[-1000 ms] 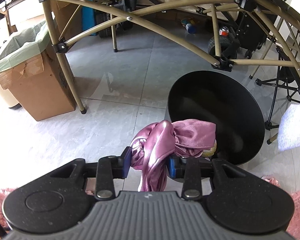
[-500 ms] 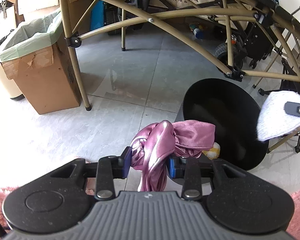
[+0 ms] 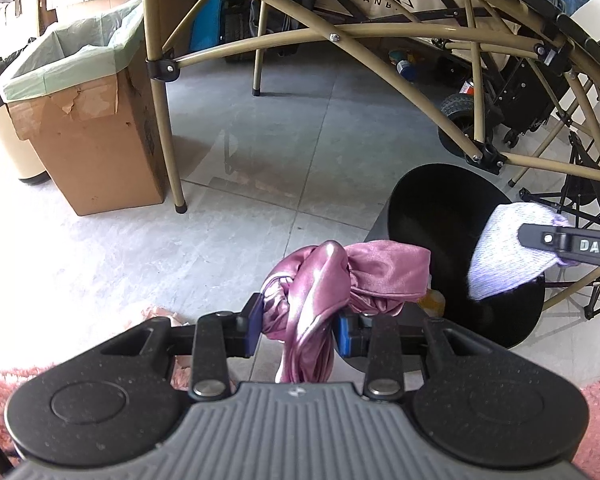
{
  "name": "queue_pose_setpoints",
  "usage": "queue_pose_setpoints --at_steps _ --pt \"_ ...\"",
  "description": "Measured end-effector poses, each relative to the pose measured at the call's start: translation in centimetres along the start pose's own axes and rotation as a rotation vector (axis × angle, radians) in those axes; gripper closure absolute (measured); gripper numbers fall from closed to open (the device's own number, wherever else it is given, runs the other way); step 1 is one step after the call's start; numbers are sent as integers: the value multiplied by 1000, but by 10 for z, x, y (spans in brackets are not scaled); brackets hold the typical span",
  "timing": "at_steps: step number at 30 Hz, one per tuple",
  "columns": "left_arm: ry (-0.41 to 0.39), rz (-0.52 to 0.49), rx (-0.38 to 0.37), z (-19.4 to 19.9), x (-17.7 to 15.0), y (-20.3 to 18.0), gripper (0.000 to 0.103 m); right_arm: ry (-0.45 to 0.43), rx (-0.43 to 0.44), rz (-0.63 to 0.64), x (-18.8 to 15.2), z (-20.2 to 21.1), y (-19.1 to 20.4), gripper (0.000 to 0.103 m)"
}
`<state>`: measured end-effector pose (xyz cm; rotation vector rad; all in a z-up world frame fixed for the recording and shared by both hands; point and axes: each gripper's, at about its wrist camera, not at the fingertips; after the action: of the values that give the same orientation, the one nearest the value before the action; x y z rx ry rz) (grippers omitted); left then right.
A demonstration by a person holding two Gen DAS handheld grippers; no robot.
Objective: Collect trash
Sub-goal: 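Lower the lavender cloth into the bin and open the right gripper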
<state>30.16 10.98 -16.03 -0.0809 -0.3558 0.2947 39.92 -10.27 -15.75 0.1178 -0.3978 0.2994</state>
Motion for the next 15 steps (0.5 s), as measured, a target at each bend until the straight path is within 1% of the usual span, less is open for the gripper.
queue_pose_setpoints --at_steps 12,15 --pt "7 8 -9 -3 1 4 67 56 -16 39 7 -27 18 67" --pt "8 7 -10 -3 1 3 67 71 -15 40 7 -30 19 64"
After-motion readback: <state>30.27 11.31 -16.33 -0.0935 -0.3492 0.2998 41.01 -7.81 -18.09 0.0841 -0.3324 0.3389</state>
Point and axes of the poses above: each gripper's, at about its wrist camera, not at the fingertips, and z roughly against the way its jaws point, y to its left, x to its top, and after that the axes turned 11 degrees about y, right-handed
